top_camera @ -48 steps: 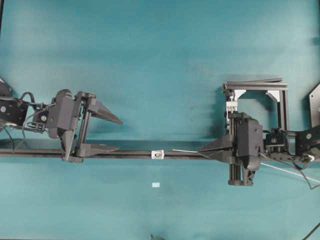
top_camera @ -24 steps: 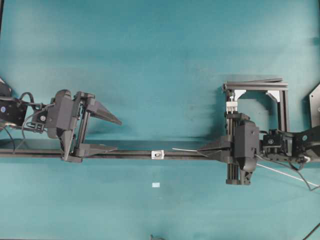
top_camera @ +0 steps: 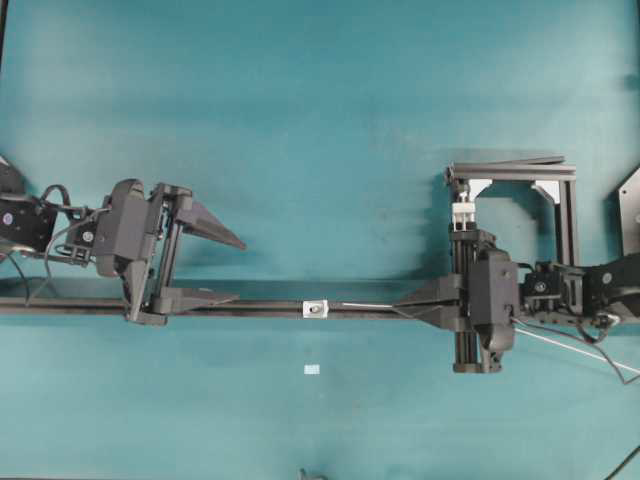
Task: Insert the wire through the hole in the metal fitting marked with a red label.
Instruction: 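Align the wire tip with the red-ringed hole and push it through, then move the left gripper to the fitting and grasp the protruding wire tip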
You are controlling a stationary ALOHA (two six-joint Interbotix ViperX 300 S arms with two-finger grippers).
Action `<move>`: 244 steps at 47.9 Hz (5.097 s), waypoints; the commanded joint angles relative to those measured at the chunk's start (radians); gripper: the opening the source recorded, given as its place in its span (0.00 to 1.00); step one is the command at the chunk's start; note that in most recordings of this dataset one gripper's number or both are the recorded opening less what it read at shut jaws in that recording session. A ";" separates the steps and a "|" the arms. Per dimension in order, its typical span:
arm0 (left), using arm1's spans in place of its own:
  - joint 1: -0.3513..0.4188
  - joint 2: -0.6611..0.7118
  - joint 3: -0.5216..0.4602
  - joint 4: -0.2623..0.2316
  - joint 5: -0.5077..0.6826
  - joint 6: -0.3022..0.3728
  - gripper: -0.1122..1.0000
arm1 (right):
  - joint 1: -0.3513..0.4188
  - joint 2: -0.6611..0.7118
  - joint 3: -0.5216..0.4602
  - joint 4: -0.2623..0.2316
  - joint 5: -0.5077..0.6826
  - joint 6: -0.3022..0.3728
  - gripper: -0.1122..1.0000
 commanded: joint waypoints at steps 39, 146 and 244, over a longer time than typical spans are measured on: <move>-0.005 -0.015 -0.011 0.006 -0.003 0.000 0.76 | 0.006 -0.009 -0.020 -0.003 -0.029 -0.002 0.10; -0.005 -0.014 -0.021 0.006 0.002 0.000 0.76 | 0.009 0.049 -0.063 -0.031 -0.078 -0.008 0.10; 0.006 0.081 -0.278 0.006 0.291 -0.176 0.76 | -0.066 0.138 -0.186 -0.110 -0.071 -0.029 0.10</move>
